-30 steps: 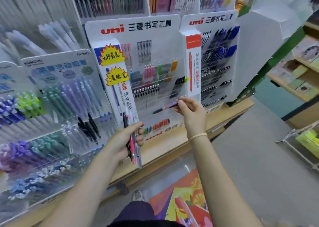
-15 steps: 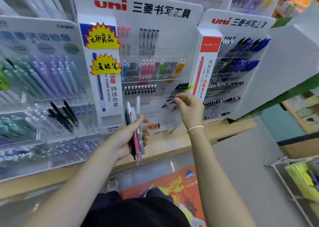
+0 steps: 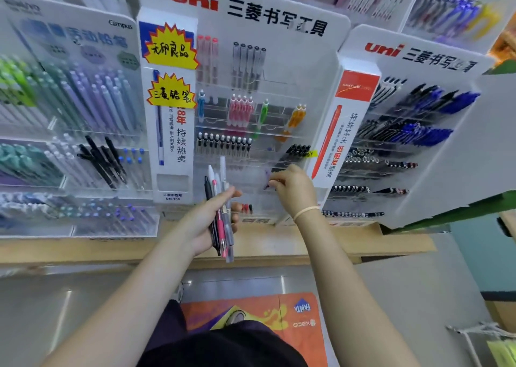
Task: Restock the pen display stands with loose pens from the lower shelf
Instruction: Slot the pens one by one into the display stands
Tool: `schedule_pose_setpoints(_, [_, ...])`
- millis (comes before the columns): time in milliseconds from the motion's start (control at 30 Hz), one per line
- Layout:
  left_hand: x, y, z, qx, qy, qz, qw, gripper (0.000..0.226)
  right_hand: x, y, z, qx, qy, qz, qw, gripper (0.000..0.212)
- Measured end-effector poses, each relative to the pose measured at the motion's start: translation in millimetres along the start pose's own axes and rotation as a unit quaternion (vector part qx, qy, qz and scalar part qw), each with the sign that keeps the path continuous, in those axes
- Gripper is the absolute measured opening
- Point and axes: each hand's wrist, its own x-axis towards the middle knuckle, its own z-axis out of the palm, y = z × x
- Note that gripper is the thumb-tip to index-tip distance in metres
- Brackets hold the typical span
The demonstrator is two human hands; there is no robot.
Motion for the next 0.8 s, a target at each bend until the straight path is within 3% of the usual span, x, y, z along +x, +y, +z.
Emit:
schedule_pose_setpoints(467, [6.9,-8.8,27.8,0.053,-0.031,0.024,0.998,0.027,11.3,-5.3,-9.5,-0.143,-0.047,-0.060,0.987,0.022])
schedule_pose_setpoints(567, [8.5,-11.4,30.6,0.056,-0.033,0.030,0.997,0.020,-2.4,-8.5,-23.6,0.061,0.032,-0.041,0.997,0.026])
schedule_pose_setpoints(667, [8.2,-10.9,33.9,0.087,-0.058,0.037,0.994,0.019,-23.4,-21.2,-41.4,0.323,-0.091,0.027,0.942,0.035])
schedule_pose_setpoints(733, [7.2,-8.9,38.0,0.116,-0.074,0.043,0.990,0.026,-31.9,-22.7,-45.2,0.368,-0.152,0.047,0.916,0.038])
schedule_pose_setpoints(800, [6.4,-7.2,40.7,0.150,-0.077,0.053,0.984,0.029,-35.2,-20.5,-46.9,0.395,-0.161,0.058,0.903,0.034])
